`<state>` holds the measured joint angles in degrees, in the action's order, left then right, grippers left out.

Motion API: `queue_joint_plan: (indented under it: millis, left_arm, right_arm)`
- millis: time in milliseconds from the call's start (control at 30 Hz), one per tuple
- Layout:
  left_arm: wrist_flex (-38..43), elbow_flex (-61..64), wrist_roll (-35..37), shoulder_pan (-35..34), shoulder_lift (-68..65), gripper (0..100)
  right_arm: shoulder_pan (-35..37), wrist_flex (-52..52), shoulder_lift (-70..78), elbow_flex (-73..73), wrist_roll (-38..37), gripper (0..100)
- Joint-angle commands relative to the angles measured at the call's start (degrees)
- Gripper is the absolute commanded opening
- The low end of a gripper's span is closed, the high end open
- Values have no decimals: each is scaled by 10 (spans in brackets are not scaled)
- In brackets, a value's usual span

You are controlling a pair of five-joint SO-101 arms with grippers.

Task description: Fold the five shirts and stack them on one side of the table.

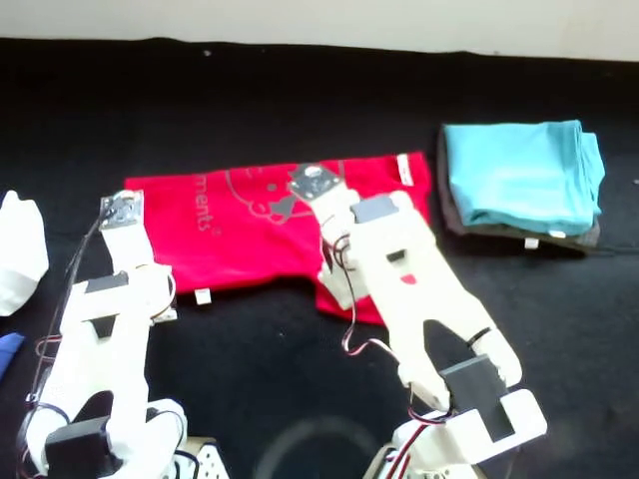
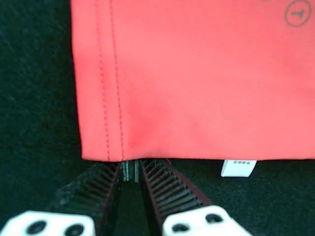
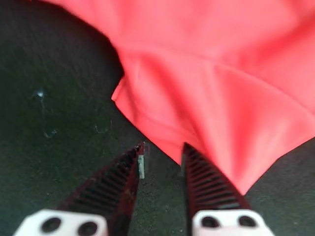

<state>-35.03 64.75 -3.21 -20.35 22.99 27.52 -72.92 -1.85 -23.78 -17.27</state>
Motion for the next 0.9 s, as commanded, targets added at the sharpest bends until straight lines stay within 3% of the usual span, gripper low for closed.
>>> queue_joint_plan:
  millis: [0, 367, 767, 867]
  left_arm:
    - [11, 0, 2, 9, 12, 10]
    - [11, 1, 3, 9, 12, 10]
    - [11, 2, 3, 10, 11, 10]
    - [11, 2, 3, 10, 11, 10]
  right_arm:
    - [4, 12, -26, -13, -5, 138]
    - [37, 67, -17, -15, -2, 138]
    - [37, 121, 109, -9, -1, 136]
    - [37, 119, 106, -7, -1, 75]
